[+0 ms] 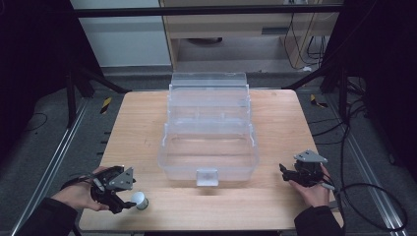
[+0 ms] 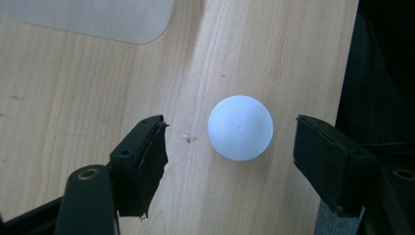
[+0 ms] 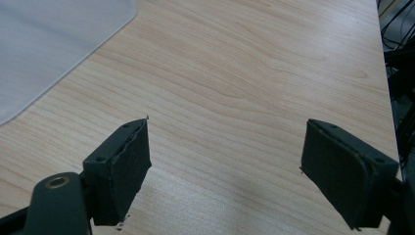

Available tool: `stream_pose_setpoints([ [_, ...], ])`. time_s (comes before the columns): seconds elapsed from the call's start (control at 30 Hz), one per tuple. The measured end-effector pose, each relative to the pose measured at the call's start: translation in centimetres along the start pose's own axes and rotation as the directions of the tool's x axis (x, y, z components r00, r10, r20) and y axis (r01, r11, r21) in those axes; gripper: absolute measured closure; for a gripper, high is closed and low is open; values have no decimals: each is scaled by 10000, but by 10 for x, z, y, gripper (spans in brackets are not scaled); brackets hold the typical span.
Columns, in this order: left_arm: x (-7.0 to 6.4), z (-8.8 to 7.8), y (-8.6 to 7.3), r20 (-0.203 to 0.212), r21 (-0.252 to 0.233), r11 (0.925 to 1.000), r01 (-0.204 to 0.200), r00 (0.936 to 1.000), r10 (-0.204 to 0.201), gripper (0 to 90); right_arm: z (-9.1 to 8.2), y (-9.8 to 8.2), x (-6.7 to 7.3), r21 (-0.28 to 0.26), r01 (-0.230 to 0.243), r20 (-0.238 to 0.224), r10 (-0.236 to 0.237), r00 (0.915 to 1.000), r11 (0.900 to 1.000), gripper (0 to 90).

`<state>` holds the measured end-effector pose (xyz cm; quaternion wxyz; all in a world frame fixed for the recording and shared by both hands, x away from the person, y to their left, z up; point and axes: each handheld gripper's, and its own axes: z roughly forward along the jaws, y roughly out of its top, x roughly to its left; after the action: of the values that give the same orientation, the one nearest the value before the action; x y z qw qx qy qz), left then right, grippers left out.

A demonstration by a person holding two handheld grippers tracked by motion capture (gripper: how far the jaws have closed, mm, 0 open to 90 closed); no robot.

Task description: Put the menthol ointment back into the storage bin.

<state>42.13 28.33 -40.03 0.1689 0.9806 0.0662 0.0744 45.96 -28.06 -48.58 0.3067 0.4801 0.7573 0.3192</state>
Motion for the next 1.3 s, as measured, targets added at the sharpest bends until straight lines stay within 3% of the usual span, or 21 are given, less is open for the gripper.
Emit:
stream_pose_setpoints([
  [0.43,0,21,6,300,778,9953,-570,9980,549,308,2,0,2,164,88,-86,-87,9999,9998,192],
  [0.67,1,27,7,285,1000,9931,-610,9979,584,360,3,-1,3,277,154,-142,-150,9998,9995,197],
  [1.1,3,36,10,721,1371,9885,-636,9959,541,465,4,-1,3,366,220,-188,-214,9996,9991,200],
  [1.3,4,38,14,872,1704,9829,-703,9946,560,493,5,-1,3,419,356,-185,-348,9992,9985,200],
])
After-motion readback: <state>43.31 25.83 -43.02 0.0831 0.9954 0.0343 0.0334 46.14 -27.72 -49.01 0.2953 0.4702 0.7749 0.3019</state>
